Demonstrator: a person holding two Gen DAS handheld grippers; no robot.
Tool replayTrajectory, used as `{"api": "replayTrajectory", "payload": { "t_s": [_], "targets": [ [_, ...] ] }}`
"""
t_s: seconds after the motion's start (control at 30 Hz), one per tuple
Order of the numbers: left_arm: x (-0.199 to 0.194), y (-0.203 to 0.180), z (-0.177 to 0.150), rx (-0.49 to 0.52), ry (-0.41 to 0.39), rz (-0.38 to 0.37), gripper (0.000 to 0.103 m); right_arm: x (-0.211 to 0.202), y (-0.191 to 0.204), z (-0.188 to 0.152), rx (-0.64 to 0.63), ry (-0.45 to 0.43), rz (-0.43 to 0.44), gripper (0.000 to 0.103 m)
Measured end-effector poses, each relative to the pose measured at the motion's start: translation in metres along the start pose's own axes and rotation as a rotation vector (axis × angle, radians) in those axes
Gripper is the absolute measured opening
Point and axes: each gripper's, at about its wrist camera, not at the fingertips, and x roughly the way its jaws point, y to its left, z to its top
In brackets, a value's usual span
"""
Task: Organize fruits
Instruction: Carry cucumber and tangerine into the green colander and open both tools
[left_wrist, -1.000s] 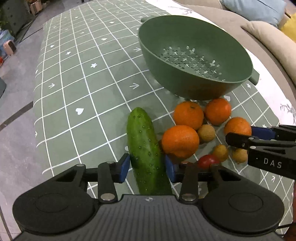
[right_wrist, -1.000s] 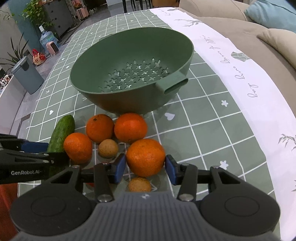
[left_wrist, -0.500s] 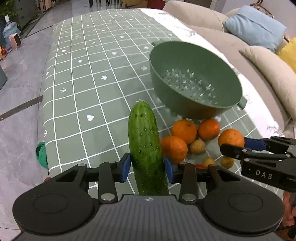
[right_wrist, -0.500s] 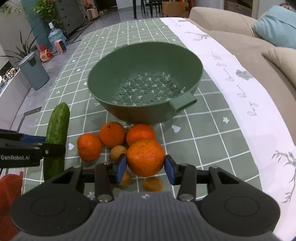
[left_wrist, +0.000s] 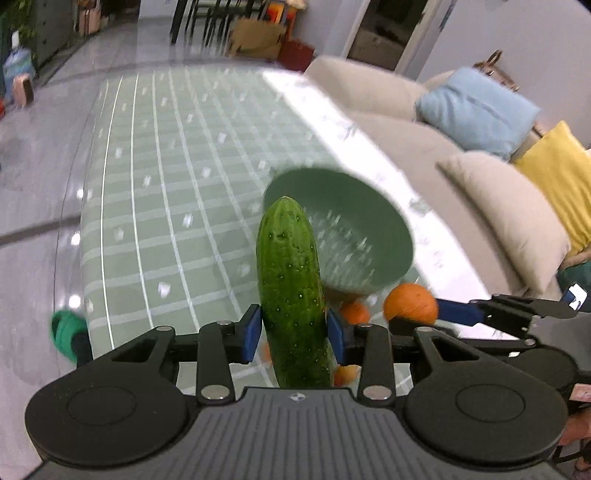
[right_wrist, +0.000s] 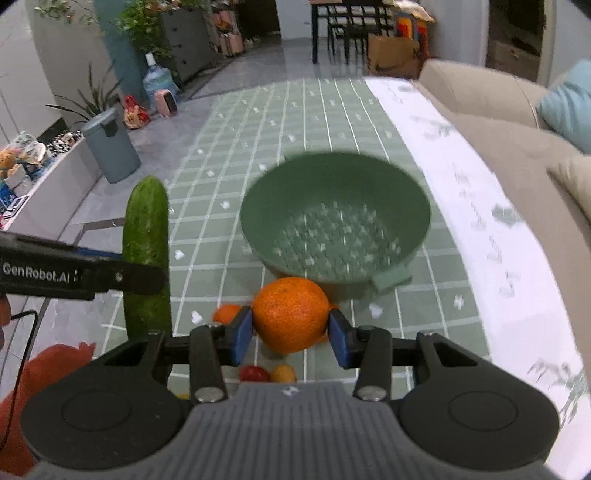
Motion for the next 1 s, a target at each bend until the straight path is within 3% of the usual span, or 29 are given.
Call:
{"api": "replayTrajectory", "payload": {
  "t_s": [0.2, 0.4, 0.57, 1.0],
  "targets": [
    [0.002, -0.021, 0.043, 0.038, -0.074, -0.009, 0.043, -0.002, -0.006, 0.036, -0.056, -0.04, -0.03, 0.041],
    [0.029, -0.042, 0.079, 0.088, -0.104, -0.005, 0.043, 0.017, -0.014, 0.067, -0.116, -0.03, -0.064, 0.041],
    [0.07, -0.049, 0.085, 0.137, -0.056, 0.042, 0.043, 0.052, -0.022, 0.071, -0.18, 0.035, -0.097, 0.041],
    [0.148, -0.032, 0.079, 0.163, 0.118, 0.061, 0.042, 0.134, -0.037, 0.057, -0.272, 0.196, -0.052, 0.041]
  ]
}}
